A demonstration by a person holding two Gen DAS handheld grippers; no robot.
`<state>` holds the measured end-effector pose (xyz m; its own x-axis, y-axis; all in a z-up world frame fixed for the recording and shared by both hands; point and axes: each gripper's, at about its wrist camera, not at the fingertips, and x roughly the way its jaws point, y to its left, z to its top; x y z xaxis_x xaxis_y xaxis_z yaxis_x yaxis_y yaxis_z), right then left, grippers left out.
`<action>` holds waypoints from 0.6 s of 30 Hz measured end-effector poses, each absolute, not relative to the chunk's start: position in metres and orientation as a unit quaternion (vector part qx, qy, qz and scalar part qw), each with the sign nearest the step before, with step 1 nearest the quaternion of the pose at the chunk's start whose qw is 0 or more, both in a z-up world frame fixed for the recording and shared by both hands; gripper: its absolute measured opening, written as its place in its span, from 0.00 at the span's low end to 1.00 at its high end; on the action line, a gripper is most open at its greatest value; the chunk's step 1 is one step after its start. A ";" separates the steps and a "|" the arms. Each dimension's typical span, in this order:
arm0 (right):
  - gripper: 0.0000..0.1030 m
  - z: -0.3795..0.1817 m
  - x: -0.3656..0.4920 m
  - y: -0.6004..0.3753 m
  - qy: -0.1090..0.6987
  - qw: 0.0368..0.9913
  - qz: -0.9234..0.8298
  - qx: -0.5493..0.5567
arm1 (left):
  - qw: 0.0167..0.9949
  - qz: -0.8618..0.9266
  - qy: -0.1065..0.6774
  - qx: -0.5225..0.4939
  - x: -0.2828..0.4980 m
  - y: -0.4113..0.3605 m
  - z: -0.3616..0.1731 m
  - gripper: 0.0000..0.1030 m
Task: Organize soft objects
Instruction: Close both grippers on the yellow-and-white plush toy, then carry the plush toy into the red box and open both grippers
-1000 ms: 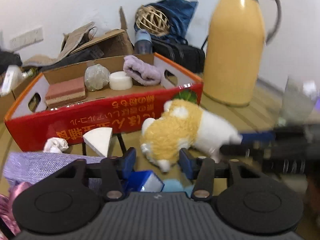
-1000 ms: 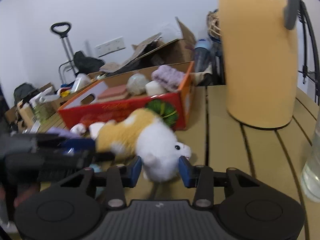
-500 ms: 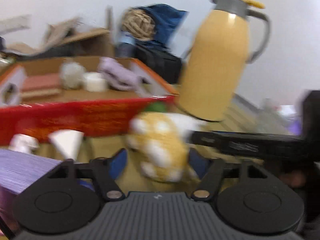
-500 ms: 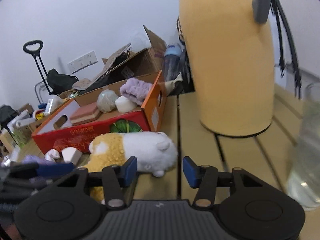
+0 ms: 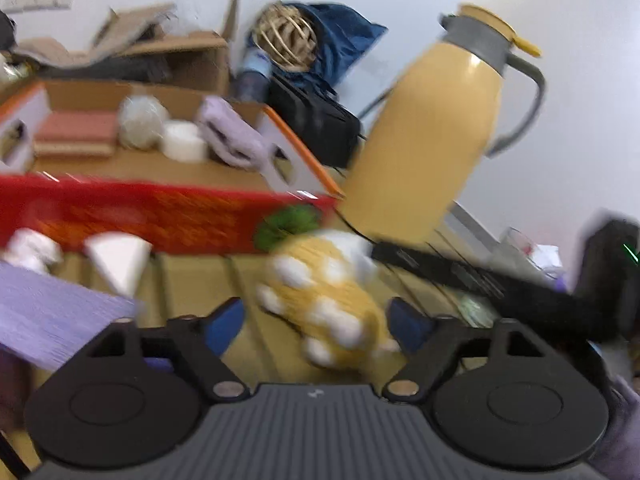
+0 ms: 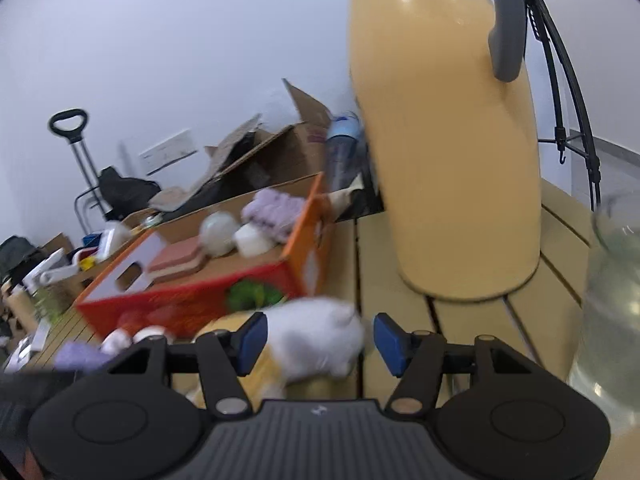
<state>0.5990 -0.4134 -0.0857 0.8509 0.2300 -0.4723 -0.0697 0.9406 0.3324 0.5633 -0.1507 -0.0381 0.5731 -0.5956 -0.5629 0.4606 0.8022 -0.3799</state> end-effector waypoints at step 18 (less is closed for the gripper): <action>0.31 -0.061 0.600 -0.415 0.250 0.930 0.131 0.235 | 0.886 -0.310 0.326 -0.111 0.552 -0.145 -0.018 0.51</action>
<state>0.6004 -0.4154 -0.0610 0.8407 0.3603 -0.4042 -0.1252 0.8556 0.5023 0.5521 -0.1455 -0.0183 0.5948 -0.6224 -0.5087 0.4773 0.7827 -0.3995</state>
